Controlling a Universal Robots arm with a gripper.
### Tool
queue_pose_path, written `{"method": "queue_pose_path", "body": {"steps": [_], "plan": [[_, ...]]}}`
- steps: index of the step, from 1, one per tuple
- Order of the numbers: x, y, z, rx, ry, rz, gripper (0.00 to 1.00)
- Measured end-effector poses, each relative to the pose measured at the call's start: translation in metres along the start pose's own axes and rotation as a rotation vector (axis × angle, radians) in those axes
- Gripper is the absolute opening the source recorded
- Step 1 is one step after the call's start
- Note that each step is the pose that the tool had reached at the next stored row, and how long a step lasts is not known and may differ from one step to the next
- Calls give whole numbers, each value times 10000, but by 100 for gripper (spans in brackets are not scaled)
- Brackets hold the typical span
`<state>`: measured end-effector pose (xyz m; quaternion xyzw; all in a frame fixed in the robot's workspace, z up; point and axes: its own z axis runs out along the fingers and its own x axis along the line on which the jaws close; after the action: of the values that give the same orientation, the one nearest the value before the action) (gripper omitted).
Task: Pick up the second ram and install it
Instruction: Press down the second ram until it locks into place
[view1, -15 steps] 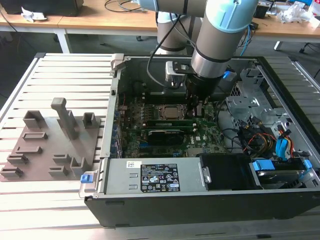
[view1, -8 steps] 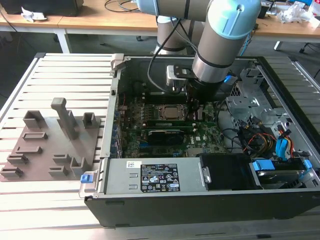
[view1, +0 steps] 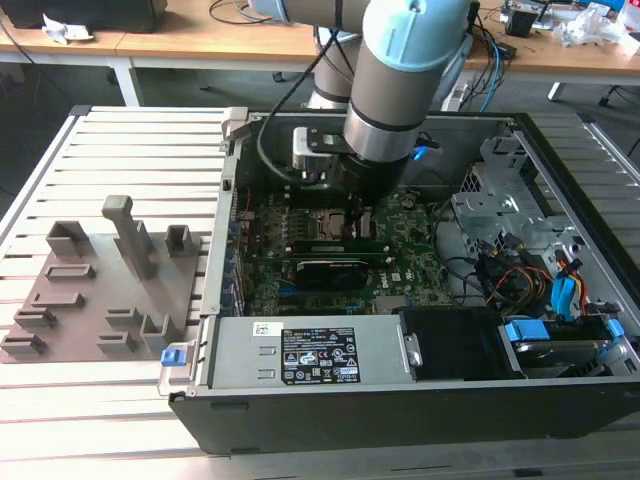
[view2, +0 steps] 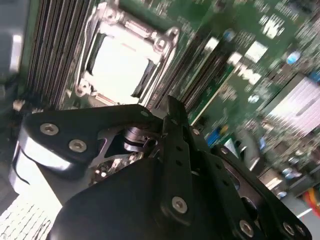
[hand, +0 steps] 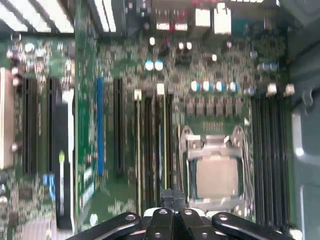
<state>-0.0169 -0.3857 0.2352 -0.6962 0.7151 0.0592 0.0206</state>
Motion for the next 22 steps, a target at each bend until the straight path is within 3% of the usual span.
{"method": "queue_pose_path", "body": {"steps": [4,6,9,10,11,12,15,16,18,20,22], "plan": [[13,393,23,46,-25,-7,11],[18,466,51,47,-21,-6,11],[25,472,108,44,-17,-6,11],[16,467,75,68,-55,-9,11],[13,458,26,53,-40,-9,11],[11,412,10,39,-65,-6,11],[3,111,-8,-153,-104,12,11],[0,102,-26,-154,-109,11,11],[-24,114,-229,-154,-109,12,11],[-35,119,-325,-155,-107,12,11],[-52,128,-475,-155,-117,11,11]]}}
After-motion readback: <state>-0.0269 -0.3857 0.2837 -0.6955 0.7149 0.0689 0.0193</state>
